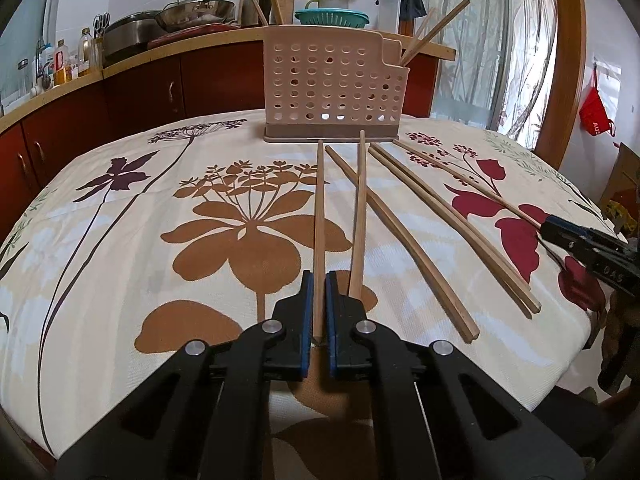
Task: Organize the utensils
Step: 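Close the left tool on a loose chopstick while the right tool grasps another, then lift both held chopsticks upright and lower them into the pink holder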
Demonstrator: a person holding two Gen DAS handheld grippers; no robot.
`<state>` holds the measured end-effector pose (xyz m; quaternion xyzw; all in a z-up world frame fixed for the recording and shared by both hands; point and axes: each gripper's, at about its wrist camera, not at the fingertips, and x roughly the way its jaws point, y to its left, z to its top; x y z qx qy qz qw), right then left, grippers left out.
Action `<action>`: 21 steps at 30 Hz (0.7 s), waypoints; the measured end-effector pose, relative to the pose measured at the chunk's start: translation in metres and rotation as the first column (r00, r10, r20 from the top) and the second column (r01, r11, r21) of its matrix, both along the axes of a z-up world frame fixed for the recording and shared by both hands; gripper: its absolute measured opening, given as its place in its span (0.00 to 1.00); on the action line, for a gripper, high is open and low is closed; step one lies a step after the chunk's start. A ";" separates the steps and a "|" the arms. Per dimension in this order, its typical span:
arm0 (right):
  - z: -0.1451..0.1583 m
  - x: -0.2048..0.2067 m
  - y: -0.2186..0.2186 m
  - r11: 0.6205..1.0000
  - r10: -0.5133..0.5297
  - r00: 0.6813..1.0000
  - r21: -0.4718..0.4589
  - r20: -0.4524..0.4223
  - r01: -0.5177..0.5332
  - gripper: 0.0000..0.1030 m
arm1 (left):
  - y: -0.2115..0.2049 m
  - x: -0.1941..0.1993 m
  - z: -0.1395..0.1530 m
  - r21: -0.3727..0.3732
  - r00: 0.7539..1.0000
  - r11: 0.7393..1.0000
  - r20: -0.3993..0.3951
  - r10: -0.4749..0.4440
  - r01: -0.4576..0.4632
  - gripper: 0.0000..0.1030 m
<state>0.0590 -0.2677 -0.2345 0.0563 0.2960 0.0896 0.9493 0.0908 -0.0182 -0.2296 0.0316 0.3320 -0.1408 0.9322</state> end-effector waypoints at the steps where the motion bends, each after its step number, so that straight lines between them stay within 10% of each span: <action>1: 0.000 0.000 0.000 1.000 -0.002 1.000 0.000 0.001 0.002 0.20 | 0.000 0.000 0.000 0.000 1.000 1.000 0.000 0.001 -0.001 0.06; 21: 0.055 -0.027 0.012 0.995 0.009 0.985 -0.100 0.172 0.008 0.06 | 0.009 -0.015 0.029 -0.003 0.996 1.000 0.089 0.026 -0.026 0.06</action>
